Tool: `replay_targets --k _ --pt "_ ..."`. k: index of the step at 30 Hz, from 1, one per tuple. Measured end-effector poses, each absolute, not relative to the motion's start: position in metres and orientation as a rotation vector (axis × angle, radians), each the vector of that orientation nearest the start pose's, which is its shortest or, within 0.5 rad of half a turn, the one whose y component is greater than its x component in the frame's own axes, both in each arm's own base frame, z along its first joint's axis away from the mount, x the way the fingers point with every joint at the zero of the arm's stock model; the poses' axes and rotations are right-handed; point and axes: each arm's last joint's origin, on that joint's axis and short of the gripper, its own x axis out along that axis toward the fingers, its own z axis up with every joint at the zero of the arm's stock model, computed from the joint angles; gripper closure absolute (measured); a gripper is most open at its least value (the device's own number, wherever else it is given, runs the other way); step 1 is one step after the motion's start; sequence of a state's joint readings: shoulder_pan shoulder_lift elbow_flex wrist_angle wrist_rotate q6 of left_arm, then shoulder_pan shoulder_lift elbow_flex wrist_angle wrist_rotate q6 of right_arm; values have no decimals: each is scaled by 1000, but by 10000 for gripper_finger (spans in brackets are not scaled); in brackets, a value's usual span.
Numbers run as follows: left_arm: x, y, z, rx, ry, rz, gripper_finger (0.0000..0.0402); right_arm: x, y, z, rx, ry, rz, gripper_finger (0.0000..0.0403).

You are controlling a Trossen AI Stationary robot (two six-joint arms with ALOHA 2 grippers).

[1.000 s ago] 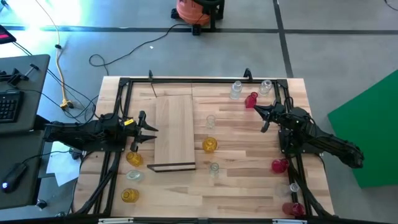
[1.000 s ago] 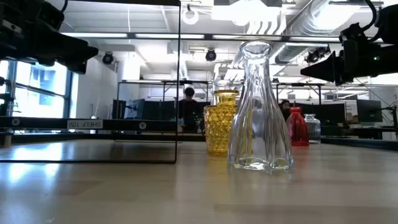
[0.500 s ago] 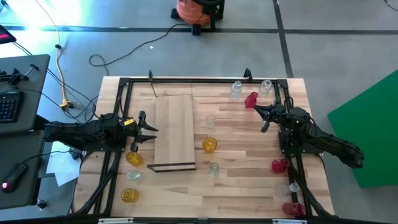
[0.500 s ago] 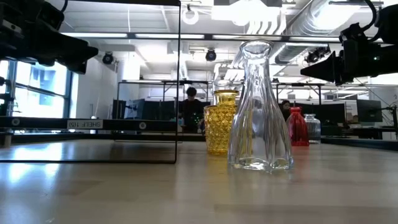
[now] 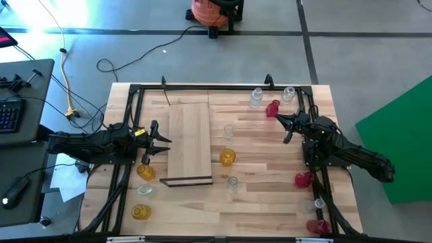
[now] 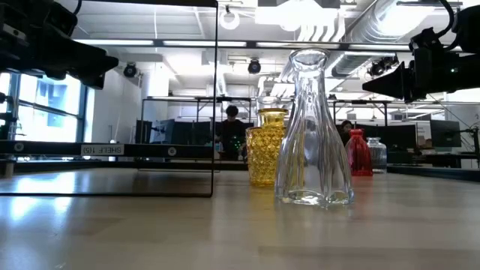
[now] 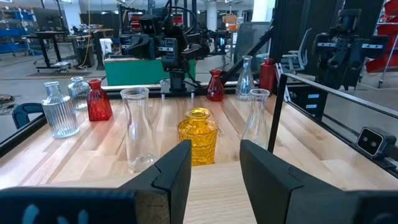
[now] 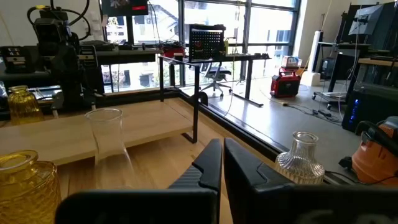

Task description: Sort vases onto shelf

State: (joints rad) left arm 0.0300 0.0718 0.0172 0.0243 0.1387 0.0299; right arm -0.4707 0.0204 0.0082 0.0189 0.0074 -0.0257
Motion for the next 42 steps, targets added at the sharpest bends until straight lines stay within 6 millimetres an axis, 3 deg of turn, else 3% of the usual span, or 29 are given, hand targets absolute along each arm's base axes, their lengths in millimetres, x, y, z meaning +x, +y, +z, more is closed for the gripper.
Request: replay_targets --k 42 --pt "101 1 166 28 33 -38 275 88 -45 167 -27 -1 -478 402"
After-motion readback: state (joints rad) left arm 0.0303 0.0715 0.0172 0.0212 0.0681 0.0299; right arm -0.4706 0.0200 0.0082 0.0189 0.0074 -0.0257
